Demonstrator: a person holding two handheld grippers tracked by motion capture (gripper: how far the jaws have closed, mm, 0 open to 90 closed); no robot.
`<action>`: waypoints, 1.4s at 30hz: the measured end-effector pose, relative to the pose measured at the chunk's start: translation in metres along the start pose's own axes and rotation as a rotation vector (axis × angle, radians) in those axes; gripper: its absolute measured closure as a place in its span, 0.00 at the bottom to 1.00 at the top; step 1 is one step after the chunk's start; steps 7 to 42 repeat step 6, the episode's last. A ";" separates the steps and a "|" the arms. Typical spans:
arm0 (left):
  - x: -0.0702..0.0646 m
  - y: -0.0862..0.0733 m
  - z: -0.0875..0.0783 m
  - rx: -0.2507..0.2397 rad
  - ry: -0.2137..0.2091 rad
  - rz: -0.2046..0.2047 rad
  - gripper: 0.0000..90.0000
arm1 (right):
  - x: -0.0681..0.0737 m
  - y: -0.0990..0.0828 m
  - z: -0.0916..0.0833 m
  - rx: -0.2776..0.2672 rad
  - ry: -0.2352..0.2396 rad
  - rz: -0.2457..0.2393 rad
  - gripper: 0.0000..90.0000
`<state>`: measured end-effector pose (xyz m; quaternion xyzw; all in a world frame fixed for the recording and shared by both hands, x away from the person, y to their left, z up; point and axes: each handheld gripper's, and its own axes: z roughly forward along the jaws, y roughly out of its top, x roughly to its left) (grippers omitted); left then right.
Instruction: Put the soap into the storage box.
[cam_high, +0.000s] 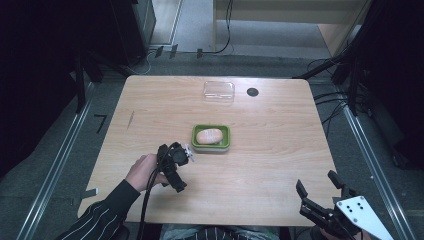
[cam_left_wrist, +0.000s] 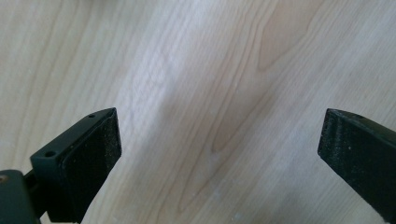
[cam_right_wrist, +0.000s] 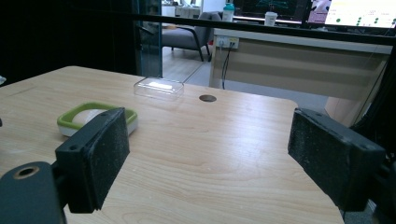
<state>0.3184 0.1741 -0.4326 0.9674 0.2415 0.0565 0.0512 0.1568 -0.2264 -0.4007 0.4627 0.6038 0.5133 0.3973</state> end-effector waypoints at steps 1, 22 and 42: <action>-0.001 -0.003 0.002 0.008 -0.002 -0.001 0.00 | 0.000 0.000 0.000 -0.001 0.002 0.000 0.15; -0.003 -0.011 0.007 0.022 -0.012 -0.012 0.00 | 0.000 0.000 0.003 -0.004 0.012 0.001 0.15; -0.003 -0.011 0.007 0.022 -0.012 -0.012 0.00 | 0.000 0.000 0.003 -0.004 0.012 0.001 0.15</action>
